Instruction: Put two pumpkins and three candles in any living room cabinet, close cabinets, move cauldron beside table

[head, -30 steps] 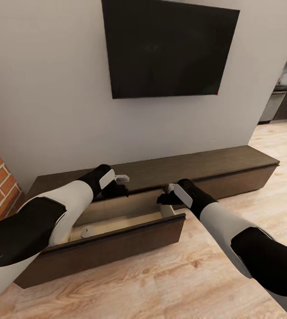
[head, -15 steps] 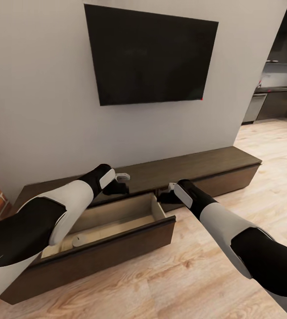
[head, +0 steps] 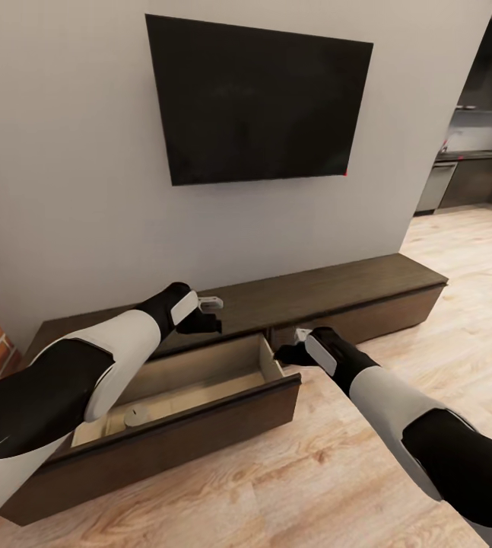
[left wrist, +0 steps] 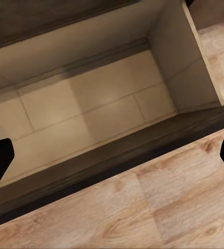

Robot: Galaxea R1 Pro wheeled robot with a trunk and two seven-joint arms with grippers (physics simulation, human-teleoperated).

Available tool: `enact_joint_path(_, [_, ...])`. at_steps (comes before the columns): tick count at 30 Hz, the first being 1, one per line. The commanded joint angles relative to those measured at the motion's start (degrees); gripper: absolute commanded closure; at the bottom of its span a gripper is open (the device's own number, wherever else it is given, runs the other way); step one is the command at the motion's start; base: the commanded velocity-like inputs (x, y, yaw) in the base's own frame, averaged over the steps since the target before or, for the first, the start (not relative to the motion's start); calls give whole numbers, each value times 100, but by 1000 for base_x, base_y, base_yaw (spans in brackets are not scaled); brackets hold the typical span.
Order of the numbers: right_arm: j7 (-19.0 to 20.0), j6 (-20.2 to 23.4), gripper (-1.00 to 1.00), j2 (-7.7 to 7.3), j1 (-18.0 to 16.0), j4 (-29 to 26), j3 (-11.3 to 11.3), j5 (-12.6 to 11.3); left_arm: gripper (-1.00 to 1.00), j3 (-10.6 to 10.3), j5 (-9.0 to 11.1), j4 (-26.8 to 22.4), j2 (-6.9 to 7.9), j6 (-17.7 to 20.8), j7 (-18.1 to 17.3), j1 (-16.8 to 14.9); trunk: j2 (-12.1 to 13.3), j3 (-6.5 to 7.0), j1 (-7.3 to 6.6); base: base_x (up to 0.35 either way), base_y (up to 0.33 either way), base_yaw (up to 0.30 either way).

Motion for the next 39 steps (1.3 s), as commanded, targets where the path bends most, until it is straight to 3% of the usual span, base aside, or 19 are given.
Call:
enact_joint_path(1, [-14, -20, -100, -31, 14, -6, 40, -61, -100, -22, 62, -2, -1, -4, 46, -2, -2, 3, -1, 0, 0, 0])
enact_joint_path(10, [51, -87, -100, -201, 45, -2, 48, -68, -100, -23, 62, 8, -11, -152, 46, -2, -2, 82, -1, 0, 0, 0])
enact_joint_path(33, [44, -333, -100, -218, 63, 128, 65, -50, -100, -30, 62, -53, -30, -162, 37, -2, -2, 294, -1, 0, 0, 0])
enact_joint_path(39, [44, -333, -100, -215, 63, 130, 66, -50, -100, -33, 62, -53, -39, -159, 37, -2, 238, 457, -132, 0, 0, 0])
